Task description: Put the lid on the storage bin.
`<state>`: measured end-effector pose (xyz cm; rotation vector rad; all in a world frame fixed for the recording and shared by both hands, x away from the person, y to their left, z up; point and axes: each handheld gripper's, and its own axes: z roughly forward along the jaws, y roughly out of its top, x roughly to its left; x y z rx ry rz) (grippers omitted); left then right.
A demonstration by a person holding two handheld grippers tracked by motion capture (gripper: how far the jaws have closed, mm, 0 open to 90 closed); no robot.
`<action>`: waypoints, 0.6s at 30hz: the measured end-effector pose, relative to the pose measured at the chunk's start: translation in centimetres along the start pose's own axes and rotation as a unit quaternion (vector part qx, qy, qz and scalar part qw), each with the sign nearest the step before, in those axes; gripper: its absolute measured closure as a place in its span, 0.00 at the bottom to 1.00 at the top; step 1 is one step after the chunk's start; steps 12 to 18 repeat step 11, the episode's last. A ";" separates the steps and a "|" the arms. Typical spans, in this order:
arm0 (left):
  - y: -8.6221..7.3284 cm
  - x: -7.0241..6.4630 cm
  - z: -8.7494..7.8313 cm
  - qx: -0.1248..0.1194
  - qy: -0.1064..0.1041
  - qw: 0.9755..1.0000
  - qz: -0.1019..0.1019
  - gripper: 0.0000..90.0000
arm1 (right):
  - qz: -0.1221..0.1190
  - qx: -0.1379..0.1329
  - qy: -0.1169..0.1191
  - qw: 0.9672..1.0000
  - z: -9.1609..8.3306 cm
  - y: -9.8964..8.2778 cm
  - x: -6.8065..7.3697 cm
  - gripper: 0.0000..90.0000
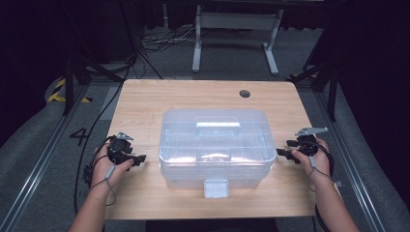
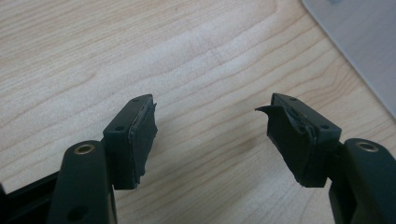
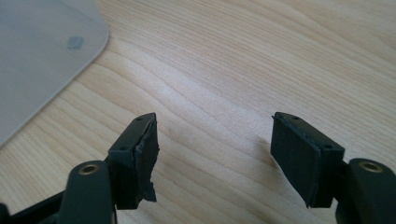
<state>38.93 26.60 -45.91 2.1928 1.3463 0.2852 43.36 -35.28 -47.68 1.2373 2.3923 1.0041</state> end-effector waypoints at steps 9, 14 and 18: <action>0.0 -0.1 0.3 0.007 0.019 1.000 0.015 0.36 | -0.007 -0.003 -0.011 1.000 0.4 -0.2 0.2 0.34; 0.1 -0.1 0.2 0.006 0.023 1.000 0.020 0.36 | -0.006 -0.003 -0.012 1.000 0.4 -0.2 0.2 0.34; 0.1 -0.1 0.2 0.006 0.023 1.000 0.020 0.36 | -0.006 -0.003 -0.012 1.000 0.4 -0.2 0.2 0.34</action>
